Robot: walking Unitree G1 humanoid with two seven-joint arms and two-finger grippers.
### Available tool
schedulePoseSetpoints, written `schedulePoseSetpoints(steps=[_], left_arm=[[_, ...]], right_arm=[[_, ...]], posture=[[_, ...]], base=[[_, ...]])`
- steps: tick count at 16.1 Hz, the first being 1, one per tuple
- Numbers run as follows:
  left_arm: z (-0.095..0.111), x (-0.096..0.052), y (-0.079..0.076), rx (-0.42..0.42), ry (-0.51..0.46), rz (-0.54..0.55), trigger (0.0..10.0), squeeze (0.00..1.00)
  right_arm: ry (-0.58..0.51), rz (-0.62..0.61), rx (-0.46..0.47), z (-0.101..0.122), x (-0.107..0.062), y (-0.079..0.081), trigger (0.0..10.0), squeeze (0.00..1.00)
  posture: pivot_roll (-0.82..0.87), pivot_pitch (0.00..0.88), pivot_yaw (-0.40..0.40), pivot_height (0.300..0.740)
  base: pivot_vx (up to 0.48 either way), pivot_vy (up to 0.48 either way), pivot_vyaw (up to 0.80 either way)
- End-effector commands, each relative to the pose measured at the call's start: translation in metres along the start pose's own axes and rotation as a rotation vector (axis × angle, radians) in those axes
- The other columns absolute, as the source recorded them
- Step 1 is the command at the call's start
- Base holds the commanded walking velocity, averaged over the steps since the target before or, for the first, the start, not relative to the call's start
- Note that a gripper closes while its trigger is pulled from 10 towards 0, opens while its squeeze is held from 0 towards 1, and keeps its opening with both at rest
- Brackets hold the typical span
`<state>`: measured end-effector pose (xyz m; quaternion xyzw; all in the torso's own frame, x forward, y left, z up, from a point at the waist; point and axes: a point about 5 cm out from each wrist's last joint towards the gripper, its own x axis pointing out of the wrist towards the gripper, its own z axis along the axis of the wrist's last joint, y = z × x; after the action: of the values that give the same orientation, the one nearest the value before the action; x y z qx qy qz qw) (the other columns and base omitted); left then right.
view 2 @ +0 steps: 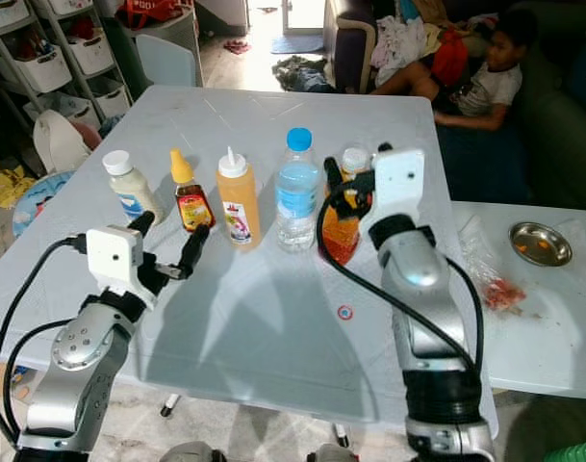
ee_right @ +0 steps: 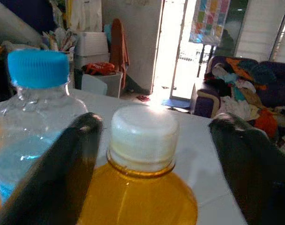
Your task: Restocking fridge
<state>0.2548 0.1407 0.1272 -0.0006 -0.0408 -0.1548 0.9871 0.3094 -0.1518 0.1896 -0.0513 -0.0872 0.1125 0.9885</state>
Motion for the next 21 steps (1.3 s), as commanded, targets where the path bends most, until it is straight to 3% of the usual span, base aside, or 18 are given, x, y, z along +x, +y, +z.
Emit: schedulePoseSetpoints(steps=[1,2,3,4,5,6,21], left_arm=[[0.0,0.001,0.001,0.017,0.012,-0.006,10.0,0.0],[0.0,0.001,0.001,0.018,0.012,-0.006,10.0,0.0],[0.0,0.001,0.001,0.019,0.012,-0.005,10.0,0.0],[0.0,0.001,0.001,0.02,0.013,-0.004,10.0,0.0],[0.0,0.001,0.001,0.02,0.013,-0.004,10.0,0.0],[0.0,0.001,0.001,0.021,0.014,-0.004,10.0,0.0],[-0.004,0.002,0.001,0.03,0.034,-0.008,10.0,0.0]], right_arm=[[-0.005,0.012,-0.003,0.004,0.005,-0.001,1.2,0.0],[-0.006,0.017,-0.003,0.005,0.006,-0.001,1.3,0.0],[0.001,0.033,-0.001,0.004,0.008,0.001,4.7,0.0],[0.008,0.044,0.006,0.003,0.008,0.002,10.0,0.0],[0.01,0.047,0.013,0.002,0.008,0.003,10.0,0.0],[0.007,0.053,0.021,0.002,0.007,0.005,0.0,0.0],[0.022,0.069,0.061,-0.001,0.005,0.015,0.0,0.0]], posture=[[0.01,0.007,0.033,0.74],[0.01,0.007,0.033,0.74],[0.01,0.007,0.031,0.74],[0.01,0.007,0.031,0.74],[0.01,0.008,0.032,0.74],[0.01,0.008,0.033,0.74],[0.01,0.0,0.035,0.74]], base=[[0.0,0.0,0.0],[0.0,0.0,0.0],[0.0,0.0,0.0],[0.0,0.0,0.0],[0.0,0.0,0.0],[0.0,0.0,0.0],[0.0,0.0,0.0]])
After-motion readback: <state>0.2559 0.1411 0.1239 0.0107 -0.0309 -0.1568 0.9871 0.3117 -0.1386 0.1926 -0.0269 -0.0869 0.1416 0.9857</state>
